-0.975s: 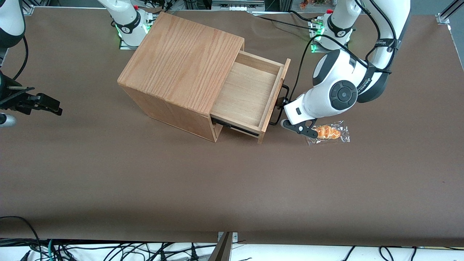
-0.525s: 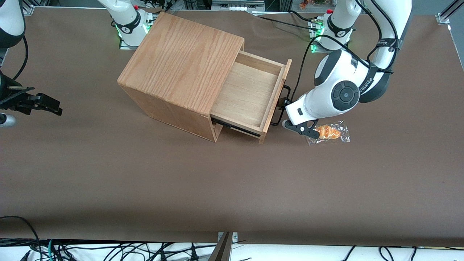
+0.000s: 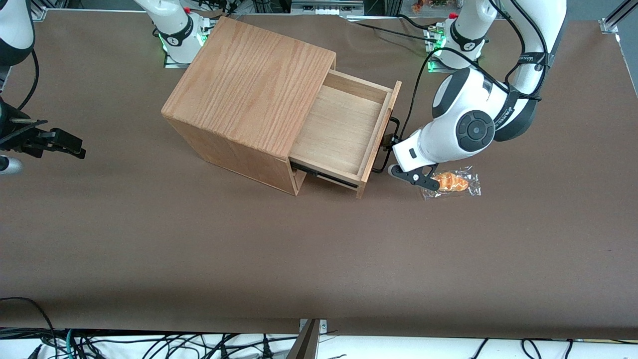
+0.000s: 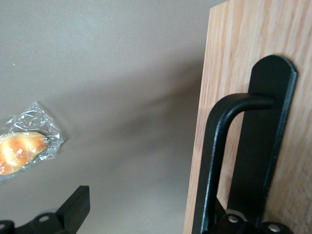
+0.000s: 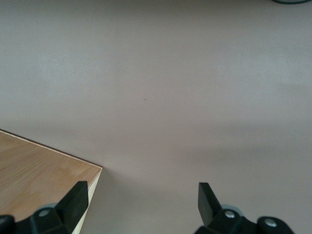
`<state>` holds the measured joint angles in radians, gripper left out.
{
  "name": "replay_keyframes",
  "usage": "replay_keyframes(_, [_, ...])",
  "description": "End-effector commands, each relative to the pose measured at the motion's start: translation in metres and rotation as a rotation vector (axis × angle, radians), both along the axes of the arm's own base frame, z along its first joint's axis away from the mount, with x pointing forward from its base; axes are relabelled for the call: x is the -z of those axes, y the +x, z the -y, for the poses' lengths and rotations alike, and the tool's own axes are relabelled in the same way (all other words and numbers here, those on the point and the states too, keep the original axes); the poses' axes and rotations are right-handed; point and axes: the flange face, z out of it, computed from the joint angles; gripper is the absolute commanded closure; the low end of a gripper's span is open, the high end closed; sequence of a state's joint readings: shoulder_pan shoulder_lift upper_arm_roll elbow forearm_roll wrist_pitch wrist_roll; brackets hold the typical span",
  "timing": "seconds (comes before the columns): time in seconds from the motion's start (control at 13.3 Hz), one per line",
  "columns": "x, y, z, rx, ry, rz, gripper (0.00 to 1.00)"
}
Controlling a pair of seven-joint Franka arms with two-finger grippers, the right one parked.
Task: Open top drawer with left arm
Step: 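Hold the drawer handle with the left gripper at the open position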
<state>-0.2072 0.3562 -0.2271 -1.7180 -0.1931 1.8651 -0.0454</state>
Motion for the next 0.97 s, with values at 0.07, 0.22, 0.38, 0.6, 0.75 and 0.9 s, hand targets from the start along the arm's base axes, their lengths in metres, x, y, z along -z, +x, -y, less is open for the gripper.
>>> replay_keyframes(0.07, [-0.03,-0.004,-0.008,0.03,-0.03,0.006,0.0])
replay_keyframes(0.22, [-0.032,-0.005,-0.008,0.034,-0.027,-0.004,0.0])
replay_keyframes(0.38, [-0.036,-0.005,-0.009,0.036,-0.027,-0.007,0.0])
replay_keyframes(0.6, [-0.042,-0.004,-0.008,0.041,-0.027,-0.011,0.0])
replay_keyframes(0.75, [-0.042,-0.004,-0.009,0.039,-0.027,-0.011,0.0])
replay_keyframes(0.9, [-0.042,-0.004,-0.007,0.026,-0.054,-0.023,0.0])
